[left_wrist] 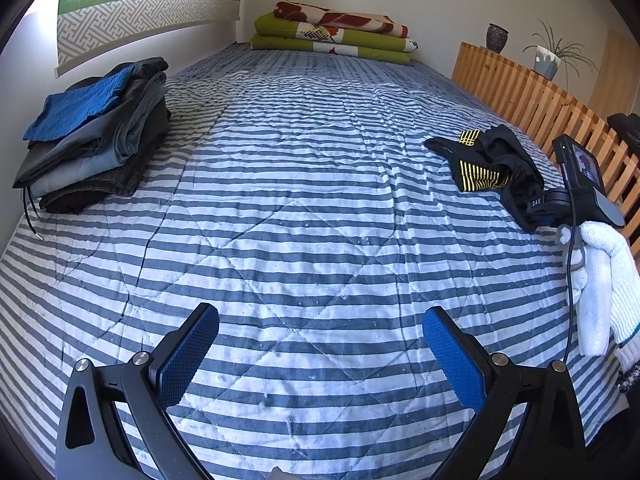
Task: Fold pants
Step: 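Reach the right tool to the black shorts and grasp the waistband, then grasp the shorts' waistband with the left tool while the right tool holds its edge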
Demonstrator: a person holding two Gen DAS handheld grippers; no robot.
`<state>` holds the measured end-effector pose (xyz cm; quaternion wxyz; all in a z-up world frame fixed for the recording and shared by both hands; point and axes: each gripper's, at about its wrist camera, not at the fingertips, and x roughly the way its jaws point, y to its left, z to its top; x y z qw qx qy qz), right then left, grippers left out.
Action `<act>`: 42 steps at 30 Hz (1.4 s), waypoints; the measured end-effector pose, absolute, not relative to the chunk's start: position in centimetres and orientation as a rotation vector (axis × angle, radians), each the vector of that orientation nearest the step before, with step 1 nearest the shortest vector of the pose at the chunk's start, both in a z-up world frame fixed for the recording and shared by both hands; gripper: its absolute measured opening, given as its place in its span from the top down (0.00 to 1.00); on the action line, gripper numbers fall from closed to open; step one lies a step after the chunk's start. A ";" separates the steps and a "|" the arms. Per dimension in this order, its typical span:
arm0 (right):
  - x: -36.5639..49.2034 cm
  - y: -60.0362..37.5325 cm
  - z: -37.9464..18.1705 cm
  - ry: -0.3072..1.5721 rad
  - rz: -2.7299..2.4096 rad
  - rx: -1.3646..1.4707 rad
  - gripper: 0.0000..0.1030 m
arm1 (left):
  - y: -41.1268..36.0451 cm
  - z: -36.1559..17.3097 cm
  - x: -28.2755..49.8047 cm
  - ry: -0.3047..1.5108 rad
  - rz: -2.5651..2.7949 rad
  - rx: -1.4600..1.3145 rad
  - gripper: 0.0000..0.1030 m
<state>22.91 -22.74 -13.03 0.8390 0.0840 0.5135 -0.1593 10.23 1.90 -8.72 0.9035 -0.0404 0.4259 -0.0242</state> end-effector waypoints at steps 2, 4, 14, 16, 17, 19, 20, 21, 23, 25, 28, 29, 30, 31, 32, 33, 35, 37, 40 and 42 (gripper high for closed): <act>22.7 -22.7 -12.9 1.087 -0.346 0.174 0.90 | 2.1 -8.9 10.3 0.888 -0.044 -0.094 0.00; 22.1 -22.5 -12.6 1.084 -0.342 0.169 0.93 | 2.3 -9.0 10.4 0.896 -0.042 -0.111 0.00; 14.0 -20.1 -9.6 1.012 -0.280 0.067 0.96 | 3.7 -8.5 9.7 0.867 -0.055 -0.153 0.01; 11.7 -19.5 -8.9 1.010 -0.246 0.057 0.96 | 3.6 -8.3 9.3 0.852 -0.050 -0.133 0.01; 10.5 -19.1 -8.6 1.007 -0.228 0.048 0.96 | 3.5 -8.2 9.1 0.846 -0.051 -0.129 0.01; 7.7 -18.0 -8.1 0.999 -0.192 0.012 0.96 | 3.3 -8.1 8.8 0.838 -0.057 -0.120 0.01; 6.4 -17.6 -7.9 0.997 -0.173 -0.003 0.96 | 3.2 -8.2 8.6 0.836 -0.059 -0.112 0.01; 5.0 -17.1 -7.8 0.998 -0.151 -0.014 0.96 | 3.1 -8.3 8.5 0.837 -0.060 -0.105 0.01; 2.2 -15.9 -7.7 1.006 -0.115 -0.044 0.96 | 2.7 -8.5 8.3 0.843 -0.083 -0.092 0.01; -0.2 -15.3 -7.7 1.019 -0.080 -0.073 0.96 | 2.3 -8.9 8.1 0.862 -0.121 -0.104 0.01; -4.0 -15.0 -7.9 1.029 -0.037 -0.114 0.96 | 1.2 -8.6 8.0 0.876 -0.177 -0.124 0.02; -5.3 -15.3 -7.8 1.027 -0.035 -0.116 0.96 | 0.6 -8.2 8.0 0.866 -0.193 -0.112 0.02; -6.5 -15.7 -7.7 1.021 -0.039 -0.114 0.96 | -0.1 -7.7 8.1 0.850 -0.202 -0.096 0.02; -7.4 -16.4 -7.5 1.012 -0.050 -0.110 0.96 | -0.9 -7.3 8.3 0.837 -0.213 -0.082 0.02; -8.1 -17.3 -7.3 1.004 -0.068 -0.106 0.96 | -1.8 -6.9 8.7 0.831 -0.233 -0.069 0.02; -8.7 -18.2 -7.1 0.997 -0.092 -0.100 0.96 | -2.8 -6.6 9.3 0.835 -0.259 -0.056 0.03; -9.7 -19.7 -6.7 0.986 -0.138 -0.064 0.96 | -4.8 -6.5 10.7 0.862 -0.298 -0.026 0.07; -10.2 -21.4 -6.3 0.968 -0.183 -0.017 0.96 | -6.9 -6.8 12.1 0.897 -0.322 0.010 0.12; -10.2 -23.7 -6.1 0.956 -0.226 0.034 0.96 | -10.0 -7.4 13.5 0.948 -0.384 0.058 0.14; -9.9 -25.0 -5.9 0.950 -0.231 0.054 0.96 | -12.1 -7.8 13.8 0.960 -0.411 0.100 0.14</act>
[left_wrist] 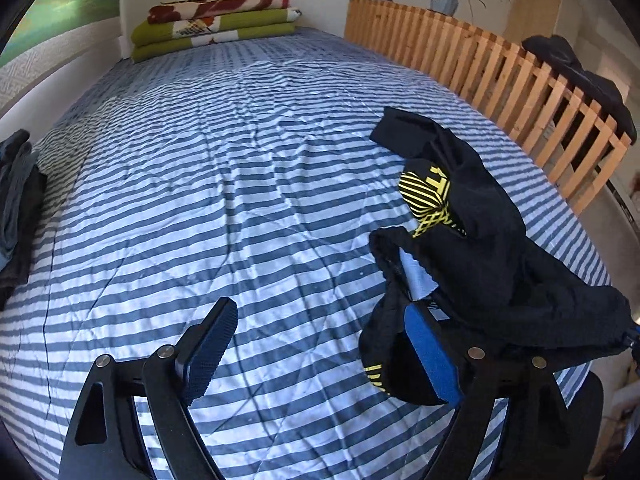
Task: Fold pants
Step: 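Grasp the shorts' waistband with the left tool while the right tool holds its edge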
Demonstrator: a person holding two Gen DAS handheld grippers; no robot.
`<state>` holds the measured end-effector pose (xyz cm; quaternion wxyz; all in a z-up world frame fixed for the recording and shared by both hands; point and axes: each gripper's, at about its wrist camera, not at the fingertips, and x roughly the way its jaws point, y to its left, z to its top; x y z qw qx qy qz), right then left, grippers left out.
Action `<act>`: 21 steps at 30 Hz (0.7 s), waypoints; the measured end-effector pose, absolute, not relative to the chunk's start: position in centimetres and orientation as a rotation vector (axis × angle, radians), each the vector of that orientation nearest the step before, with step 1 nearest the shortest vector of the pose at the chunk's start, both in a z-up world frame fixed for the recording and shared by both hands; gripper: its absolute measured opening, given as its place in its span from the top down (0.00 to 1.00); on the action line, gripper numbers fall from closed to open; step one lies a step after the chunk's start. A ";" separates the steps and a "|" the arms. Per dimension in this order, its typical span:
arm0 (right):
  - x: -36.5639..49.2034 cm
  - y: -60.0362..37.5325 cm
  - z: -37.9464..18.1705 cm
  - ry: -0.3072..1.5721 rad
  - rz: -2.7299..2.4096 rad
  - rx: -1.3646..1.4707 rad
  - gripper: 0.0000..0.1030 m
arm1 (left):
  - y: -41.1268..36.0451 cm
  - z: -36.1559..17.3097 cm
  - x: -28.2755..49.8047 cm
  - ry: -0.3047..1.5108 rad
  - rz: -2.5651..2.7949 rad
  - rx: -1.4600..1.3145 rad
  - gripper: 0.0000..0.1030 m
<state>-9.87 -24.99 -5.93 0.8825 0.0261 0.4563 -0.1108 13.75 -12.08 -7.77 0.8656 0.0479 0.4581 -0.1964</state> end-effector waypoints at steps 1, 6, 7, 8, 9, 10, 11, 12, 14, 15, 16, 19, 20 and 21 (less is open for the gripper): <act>-9.8 -25.5 -6.1 0.946 -0.230 0.059 0.96 | -13.0 -8.0 13.9 0.971 -0.432 0.114 0.14; -9.1 -26.6 -6.1 0.927 -0.214 0.072 0.96 | -15.8 -10.0 15.4 1.004 -0.428 0.201 0.23; -8.9 -26.6 -6.2 0.927 -0.212 0.073 0.96 | -16.0 -10.5 15.9 1.019 -0.423 0.198 0.31; -8.8 -26.8 -6.3 0.927 -0.212 0.076 0.96 | -16.2 -10.9 16.5 1.036 -0.422 0.185 0.37; -8.6 -26.9 -6.3 0.925 -0.213 0.078 0.96 | -16.1 -11.5 17.1 1.060 -0.425 0.161 0.51; -8.4 -27.1 -6.3 0.924 -0.216 0.077 0.96 | -16.2 -12.0 17.6 1.086 -0.431 0.132 0.65; -8.3 -27.3 -6.4 0.924 -0.223 0.078 0.96 | -16.2 -12.5 18.1 1.104 -0.436 0.107 0.70; -8.2 -27.5 -6.4 0.923 -0.227 0.082 0.96 | -16.1 -12.8 18.3 1.111 -0.444 0.088 0.85; -8.0 -28.0 -6.3 0.923 -0.234 0.090 0.96 | -16.0 -12.7 18.2 1.101 -0.440 0.073 0.94; -7.9 -28.2 -6.1 0.921 -0.240 0.095 0.96 | -15.7 -12.3 18.1 1.088 -0.433 0.062 0.95; -7.9 -28.4 -5.9 0.918 -0.244 0.101 0.96 | -15.2 -11.7 17.9 1.075 -0.435 0.037 0.95; -7.9 -28.8 -4.8 0.902 -0.248 0.121 0.96 | -12.6 -9.3 17.2 1.031 -0.434 -0.055 0.96; -7.9 -28.7 -4.2 0.889 -0.253 0.118 0.96 | -11.6 -8.2 16.9 1.012 -0.427 -0.079 0.96; -7.9 -28.6 -3.6 0.875 -0.256 0.113 0.96 | -10.5 -7.1 16.5 0.988 -0.425 -0.104 0.96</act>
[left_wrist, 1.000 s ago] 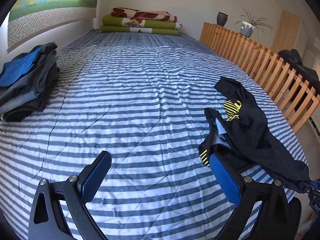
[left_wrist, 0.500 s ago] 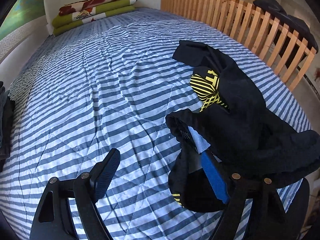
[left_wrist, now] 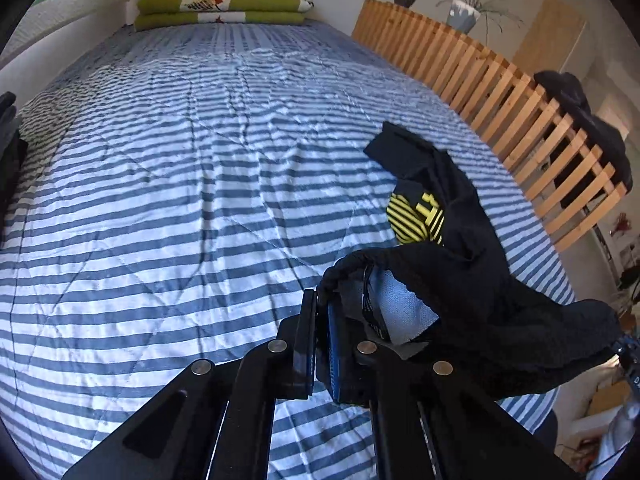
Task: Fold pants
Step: 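Grasp the shorts' waistband with the left tool while the right tool holds its edge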
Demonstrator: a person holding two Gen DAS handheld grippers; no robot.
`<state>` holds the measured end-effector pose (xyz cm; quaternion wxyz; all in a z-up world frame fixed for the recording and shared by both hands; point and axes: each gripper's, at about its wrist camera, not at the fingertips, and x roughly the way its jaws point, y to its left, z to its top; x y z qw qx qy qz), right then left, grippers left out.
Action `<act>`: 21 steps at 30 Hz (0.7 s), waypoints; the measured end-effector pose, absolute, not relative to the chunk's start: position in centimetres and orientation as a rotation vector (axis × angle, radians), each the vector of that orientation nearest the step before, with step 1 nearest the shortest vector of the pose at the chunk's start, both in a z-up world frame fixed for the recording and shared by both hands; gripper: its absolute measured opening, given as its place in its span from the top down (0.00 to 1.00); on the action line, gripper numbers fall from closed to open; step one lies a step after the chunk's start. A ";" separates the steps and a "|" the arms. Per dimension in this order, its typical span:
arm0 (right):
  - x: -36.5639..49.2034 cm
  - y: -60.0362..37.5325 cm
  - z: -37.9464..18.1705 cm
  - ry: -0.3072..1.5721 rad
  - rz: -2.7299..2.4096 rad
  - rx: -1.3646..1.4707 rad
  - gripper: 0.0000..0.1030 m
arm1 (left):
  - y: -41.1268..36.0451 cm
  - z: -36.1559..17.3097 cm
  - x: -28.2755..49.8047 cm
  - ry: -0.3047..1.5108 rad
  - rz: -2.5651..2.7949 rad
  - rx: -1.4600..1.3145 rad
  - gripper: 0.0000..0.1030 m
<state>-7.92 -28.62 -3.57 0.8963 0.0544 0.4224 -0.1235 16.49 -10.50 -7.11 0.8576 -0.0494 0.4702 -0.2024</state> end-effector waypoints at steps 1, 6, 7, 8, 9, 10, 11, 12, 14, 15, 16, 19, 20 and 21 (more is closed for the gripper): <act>-8.0 -28.5 -2.9 0.861 -0.256 0.110 0.96 | -9.4 -5.9 15.9 0.961 -0.423 -0.126 0.96; -8.7 -26.9 1.5 0.768 -0.227 0.102 0.96 | -4.0 0.5 12.0 0.828 -0.423 -0.222 0.96; -8.8 -26.5 2.4 0.746 -0.222 0.098 0.96 | -3.0 1.6 11.0 0.804 -0.419 -0.229 0.96; -9.0 -26.1 3.3 0.726 -0.215 0.093 0.96 | -2.2 2.7 10.0 0.782 -0.417 -0.234 0.96; -9.1 -25.6 4.3 0.703 -0.206 0.086 0.96 | -1.4 3.7 9.0 0.759 -0.414 -0.231 0.96; -9.3 -25.1 5.3 0.683 -0.197 0.081 0.96 | -0.7 4.6 8.0 0.739 -0.402 -0.225 0.96; -9.4 -24.6 6.3 0.661 -0.189 0.075 0.96 | 0.0 5.2 7.0 0.723 -0.386 -0.216 0.96; -9.5 -24.2 7.2 0.639 -0.181 0.068 0.96 | 0.9 5.8 5.9 0.713 -0.375 -0.213 0.96; -9.5 -23.2 9.1 0.600 -0.160 0.057 0.96 | 2.7 6.7 3.4 0.706 -0.364 -0.232 0.96; -9.4 -22.7 9.9 0.582 -0.145 0.052 0.96 | 3.6 7.1 2.1 0.705 -0.362 -0.245 0.96; -9.3 -22.2 10.6 0.569 -0.131 0.046 0.96 | 4.4 7.3 0.9 0.699 -0.359 -0.255 0.96; -8.1 -20.3 12.3 0.540 -0.082 0.002 0.96 | 6.6 6.4 -2.1 0.713 -0.327 -0.282 0.96; -7.4 -19.6 12.4 0.541 -0.067 -0.018 0.96 | 7.0 5.3 -2.6 0.735 -0.309 -0.287 0.96; -6.4 -19.0 12.2 0.549 -0.048 -0.025 0.96 | 7.3 3.9 -2.8 0.764 -0.285 -0.281 0.96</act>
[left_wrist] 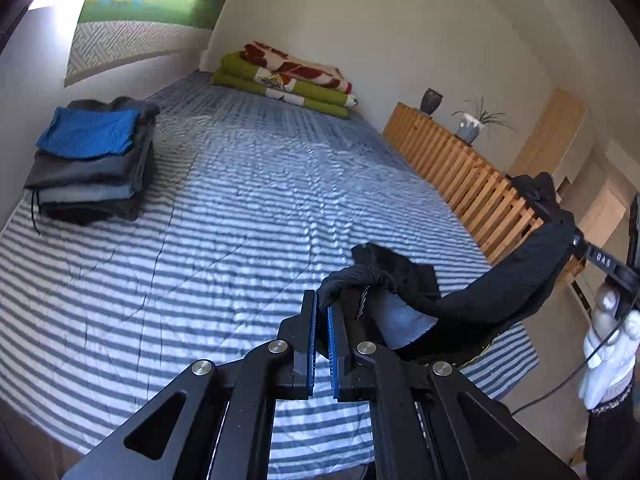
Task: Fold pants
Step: 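Grasp the shorts' waistband with the left tool while the right tool holds its edge, then lift the black shorts with both tools and shake them open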
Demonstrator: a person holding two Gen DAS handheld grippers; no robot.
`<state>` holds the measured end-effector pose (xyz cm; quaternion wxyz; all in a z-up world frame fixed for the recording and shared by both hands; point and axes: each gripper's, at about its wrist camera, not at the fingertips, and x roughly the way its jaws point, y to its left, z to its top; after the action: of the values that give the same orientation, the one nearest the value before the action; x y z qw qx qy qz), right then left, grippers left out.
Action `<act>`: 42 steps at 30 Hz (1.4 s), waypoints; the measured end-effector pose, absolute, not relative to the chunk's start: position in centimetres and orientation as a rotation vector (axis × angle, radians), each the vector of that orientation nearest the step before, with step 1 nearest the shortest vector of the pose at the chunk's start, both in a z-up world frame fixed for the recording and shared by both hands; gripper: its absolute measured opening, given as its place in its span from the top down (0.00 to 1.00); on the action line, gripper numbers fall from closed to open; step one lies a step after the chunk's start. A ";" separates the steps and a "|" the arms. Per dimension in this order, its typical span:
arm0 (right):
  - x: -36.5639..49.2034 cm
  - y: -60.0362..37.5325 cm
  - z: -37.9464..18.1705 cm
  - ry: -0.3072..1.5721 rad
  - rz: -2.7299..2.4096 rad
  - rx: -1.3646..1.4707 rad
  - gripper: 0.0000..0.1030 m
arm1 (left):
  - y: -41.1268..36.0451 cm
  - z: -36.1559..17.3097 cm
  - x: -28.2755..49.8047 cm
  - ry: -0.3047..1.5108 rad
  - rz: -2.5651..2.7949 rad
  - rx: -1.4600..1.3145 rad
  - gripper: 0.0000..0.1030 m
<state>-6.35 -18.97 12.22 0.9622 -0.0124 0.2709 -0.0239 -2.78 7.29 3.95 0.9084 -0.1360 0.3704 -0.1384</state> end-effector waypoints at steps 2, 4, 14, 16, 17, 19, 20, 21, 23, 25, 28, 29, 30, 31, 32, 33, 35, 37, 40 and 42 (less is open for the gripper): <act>-3.6 -18.1 11.0 0.604 0.000 -0.006 0.96 | 7.6 0.6 -2.4 0.846 -0.244 -0.275 0.96; 0.3 -17.3 8.4 0.694 0.031 0.023 0.96 | 6.9 -3.8 -1.4 0.950 -0.203 -0.231 0.96; 10.5 -15.8 -7.6 1.137 0.071 0.063 0.81 | 7.5 -7.7 -1.0 1.057 -0.201 -0.183 0.69; 8.8 -16.6 -7.1 1.111 0.083 0.091 0.69 | 7.1 -5.9 -0.7 1.012 -0.235 -0.168 0.68; 7.6 -17.1 -6.6 1.088 0.084 0.107 0.65 | 6.5 -4.9 0.2 0.995 -0.248 -0.145 0.68; 5.9 -18.0 -5.8 1.059 0.097 0.151 0.64 | 4.1 -4.1 1.9 0.980 -0.288 -0.076 0.68; 4.8 -18.4 -5.5 1.050 0.104 0.179 0.64 | 2.5 -3.9 2.9 0.982 -0.321 -0.046 0.68; 4.0 -18.6 -5.2 1.043 0.112 0.208 0.64 | 0.8 -4.1 3.9 0.990 -0.360 -0.012 0.68; 2.6 -18.7 -5.1 1.053 0.135 0.266 0.64 | -2.9 -4.9 5.1 1.018 -0.435 0.076 0.65; 1.4 -18.6 -5.7 1.070 0.160 0.320 0.64 | -6.4 -6.1 6.0 1.045 -0.494 0.190 0.50; 0.2 -18.1 -6.7 1.101 0.199 0.391 0.64 | -9.5 -7.8 7.6 1.052 -0.491 0.286 0.46; 0.0 -17.9 -7.1 1.109 0.204 0.406 0.64 | -10.2 -8.5 8.3 1.064 -0.499 0.285 0.46; -0.1 -17.8 -7.4 1.114 0.203 0.415 0.64 | -10.6 -8.9 9.0 1.075 -0.510 0.280 0.46; -0.2 -17.7 -7.7 1.120 0.199 0.424 0.64 | -11.0 -9.4 9.6 1.088 -0.515 0.282 0.46; 0.0 -17.6 -8.0 1.129 0.196 0.437 0.64 | -11.2 -10.0 10.2 1.102 -0.518 0.286 0.46; 0.2 -17.6 -8.3 1.136 0.196 0.449 0.64 | -11.2 -10.4 10.6 1.110 -0.522 0.286 0.61; 0.6 -17.3 -8.8 1.156 0.207 0.484 0.64 | -10.8 -10.6 11.4 1.122 -0.520 0.262 0.91; 1.3 -16.7 -9.1 1.165 0.222 0.502 0.64 | -9.7 -10.5 11.9 1.118 -0.520 0.203 0.96; 2.5 -15.6 -9.2 1.168 0.214 0.498 0.64 | -7.7 -10.2 12.3 1.113 -0.516 0.134 0.96; 3.6 -14.7 -9.4 1.180 0.215 0.508 0.63 | -6.4 -10.0 12.4 1.109 -0.518 0.093 0.96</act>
<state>3.57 -14.68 -9.39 0.7953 0.2363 0.5491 0.1002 12.39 -6.41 -9.97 0.8175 0.0435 0.5203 -0.2431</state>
